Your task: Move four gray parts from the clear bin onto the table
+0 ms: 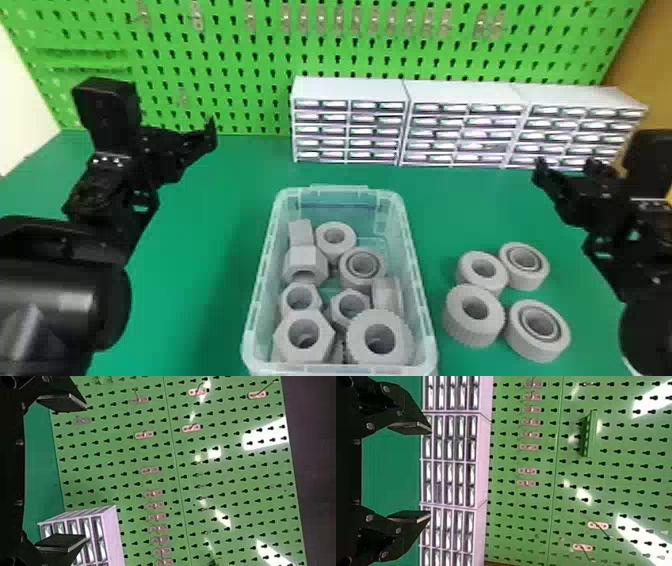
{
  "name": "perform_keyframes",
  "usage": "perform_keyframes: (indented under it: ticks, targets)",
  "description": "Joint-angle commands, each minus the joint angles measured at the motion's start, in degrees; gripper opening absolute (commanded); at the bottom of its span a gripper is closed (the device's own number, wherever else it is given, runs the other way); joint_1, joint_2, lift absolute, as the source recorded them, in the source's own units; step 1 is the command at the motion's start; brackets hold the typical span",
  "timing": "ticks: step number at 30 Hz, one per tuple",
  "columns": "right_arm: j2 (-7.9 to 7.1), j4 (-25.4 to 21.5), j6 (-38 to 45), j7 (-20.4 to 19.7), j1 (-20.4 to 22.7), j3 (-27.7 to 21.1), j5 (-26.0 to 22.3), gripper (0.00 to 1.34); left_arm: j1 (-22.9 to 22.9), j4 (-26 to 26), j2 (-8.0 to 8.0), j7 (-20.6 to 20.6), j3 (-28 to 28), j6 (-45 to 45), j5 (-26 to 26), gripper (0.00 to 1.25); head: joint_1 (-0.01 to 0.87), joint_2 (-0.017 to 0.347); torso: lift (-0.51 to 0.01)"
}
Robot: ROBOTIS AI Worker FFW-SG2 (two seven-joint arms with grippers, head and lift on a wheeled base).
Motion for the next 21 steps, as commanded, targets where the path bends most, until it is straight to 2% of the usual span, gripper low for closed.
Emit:
perform_keyframes:
  ticks: [1, 21]
  targets:
    - [0.00, -0.09, 0.03, 0.00, 0.00, 0.05, -0.12, 0.83, 0.00, 0.00, 0.01, 0.00, -0.09, 0.00, 0.00, 1.12, 0.686, 0.026, -0.050]
    - [0.00, -0.09, 0.12, 0.00, 0.00, 0.05, -0.12, 0.83, 0.00, 0.00, 0.01, 0.00, -0.09, 0.00, 0.00, 1.12, 0.686, 0.026, -0.050]
